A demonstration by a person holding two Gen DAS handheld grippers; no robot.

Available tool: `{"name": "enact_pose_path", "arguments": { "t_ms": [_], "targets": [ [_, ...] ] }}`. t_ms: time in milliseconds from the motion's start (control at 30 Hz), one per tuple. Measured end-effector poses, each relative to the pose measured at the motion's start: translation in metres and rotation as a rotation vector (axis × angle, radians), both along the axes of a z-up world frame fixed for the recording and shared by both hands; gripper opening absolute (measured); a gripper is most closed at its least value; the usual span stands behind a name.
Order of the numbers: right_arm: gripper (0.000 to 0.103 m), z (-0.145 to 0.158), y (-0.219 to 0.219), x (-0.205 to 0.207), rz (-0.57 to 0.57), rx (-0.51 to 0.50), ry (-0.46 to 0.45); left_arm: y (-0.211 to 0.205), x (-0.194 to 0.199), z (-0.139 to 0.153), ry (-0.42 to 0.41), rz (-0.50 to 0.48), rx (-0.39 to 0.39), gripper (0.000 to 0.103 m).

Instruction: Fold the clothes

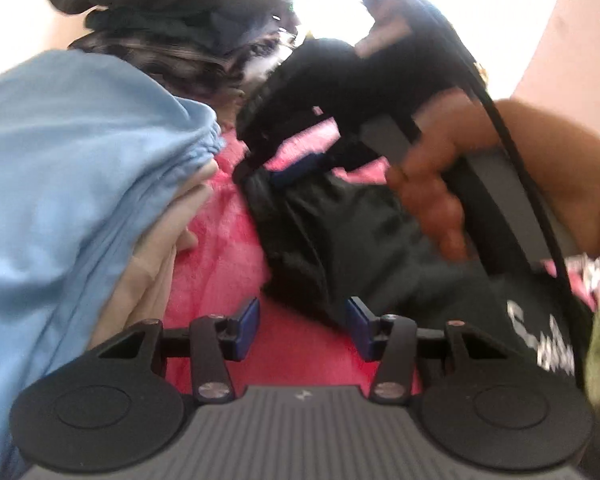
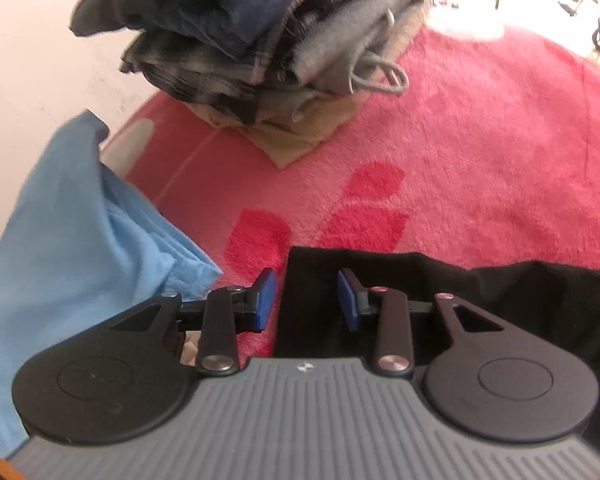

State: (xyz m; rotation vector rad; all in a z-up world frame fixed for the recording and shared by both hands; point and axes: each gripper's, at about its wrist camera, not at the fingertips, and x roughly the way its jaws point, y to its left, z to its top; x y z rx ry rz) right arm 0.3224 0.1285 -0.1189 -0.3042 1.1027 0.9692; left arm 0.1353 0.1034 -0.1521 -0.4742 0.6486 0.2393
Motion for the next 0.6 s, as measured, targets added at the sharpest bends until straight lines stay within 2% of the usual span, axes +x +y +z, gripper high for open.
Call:
{"name": "enact_pose_path", "arguments": {
  "t_ms": [67,167,233,267,300,333,467,533,600],
  "targets": [
    [0.033,-0.003,0.0,0.004,-0.008,-0.002,0.018,0.003,0.007,-0.002,0.0,0.03,-0.016,0.041],
    [0.033,-0.005,-0.001,0.011,-0.04,0.004,0.042,0.006,0.013,-0.006,0.014,0.077,-0.022,0.025],
    [0.027,-0.008,-0.002,0.014,-0.066,0.011,0.047,0.006,0.014,-0.008,0.007,0.104,-0.016,0.009],
    [0.023,-0.009,-0.003,0.015,-0.08,0.018,0.044,0.005,0.014,-0.008,0.001,0.109,0.002,0.008],
    [0.012,-0.008,-0.007,0.016,-0.098,0.038,0.047,0.001,0.013,-0.006,-0.012,0.107,0.035,0.007],
    [0.006,-0.008,-0.011,0.017,-0.118,0.062,0.051,-0.005,0.011,-0.004,-0.046,0.127,0.079,0.007],
    [0.005,-0.005,-0.046,0.033,-0.246,0.275,0.164,-0.026,0.005,0.006,-0.114,0.13,0.181,0.006],
    [0.005,-0.003,-0.06,0.037,-0.275,0.37,0.197,-0.028,0.002,0.01,-0.121,0.139,0.197,0.006],
    [0.005,-0.003,-0.064,0.038,-0.27,0.424,0.212,-0.028,0.0,0.012,-0.12,0.15,0.206,0.006]
  ]
}}
